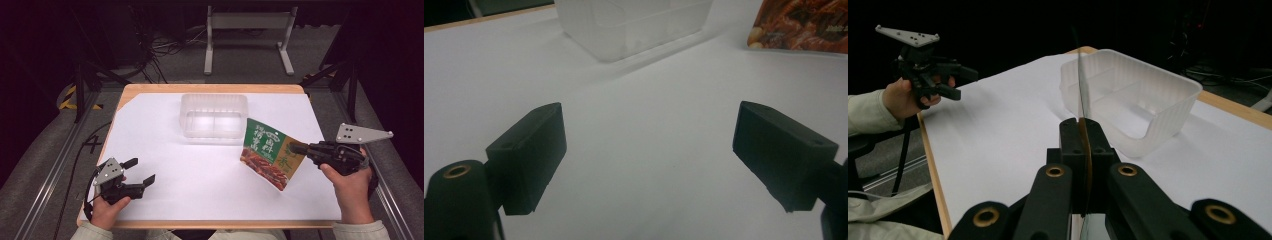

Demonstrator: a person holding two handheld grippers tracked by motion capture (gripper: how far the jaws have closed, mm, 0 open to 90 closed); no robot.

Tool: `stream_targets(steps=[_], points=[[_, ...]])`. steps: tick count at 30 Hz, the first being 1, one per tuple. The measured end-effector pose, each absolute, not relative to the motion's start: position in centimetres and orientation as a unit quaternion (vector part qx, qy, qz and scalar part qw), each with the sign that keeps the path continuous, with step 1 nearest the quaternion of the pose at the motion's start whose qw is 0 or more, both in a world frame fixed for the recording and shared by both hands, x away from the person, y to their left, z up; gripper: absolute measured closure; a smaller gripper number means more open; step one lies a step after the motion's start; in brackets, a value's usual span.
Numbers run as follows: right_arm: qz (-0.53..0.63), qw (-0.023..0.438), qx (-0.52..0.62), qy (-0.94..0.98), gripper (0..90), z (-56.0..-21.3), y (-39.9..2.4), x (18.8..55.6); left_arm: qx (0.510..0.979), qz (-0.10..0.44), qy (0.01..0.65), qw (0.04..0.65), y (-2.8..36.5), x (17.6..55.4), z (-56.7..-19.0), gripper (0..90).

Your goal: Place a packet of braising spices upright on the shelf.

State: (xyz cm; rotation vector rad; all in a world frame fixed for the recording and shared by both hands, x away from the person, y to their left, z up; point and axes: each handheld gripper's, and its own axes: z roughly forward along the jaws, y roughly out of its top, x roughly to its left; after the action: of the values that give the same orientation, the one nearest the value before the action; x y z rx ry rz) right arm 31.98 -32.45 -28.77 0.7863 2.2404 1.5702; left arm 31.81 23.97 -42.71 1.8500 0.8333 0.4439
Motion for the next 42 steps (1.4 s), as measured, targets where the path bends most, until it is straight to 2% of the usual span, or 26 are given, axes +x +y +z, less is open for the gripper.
stream_targets(steps=[9,42], points=[[0.548,0.171,0.289,0.766,90.0,-27.1,-33.6,33.0,0.767,0.184,0.346,0.507,24.0,31.8,-42.7,14.7],[0.595,0.187,0.296,0.723,90.0,-23.7,-34.8,36.7,0.767,0.184,0.347,0.507,24.0,31.8,-42.7,14.7]])
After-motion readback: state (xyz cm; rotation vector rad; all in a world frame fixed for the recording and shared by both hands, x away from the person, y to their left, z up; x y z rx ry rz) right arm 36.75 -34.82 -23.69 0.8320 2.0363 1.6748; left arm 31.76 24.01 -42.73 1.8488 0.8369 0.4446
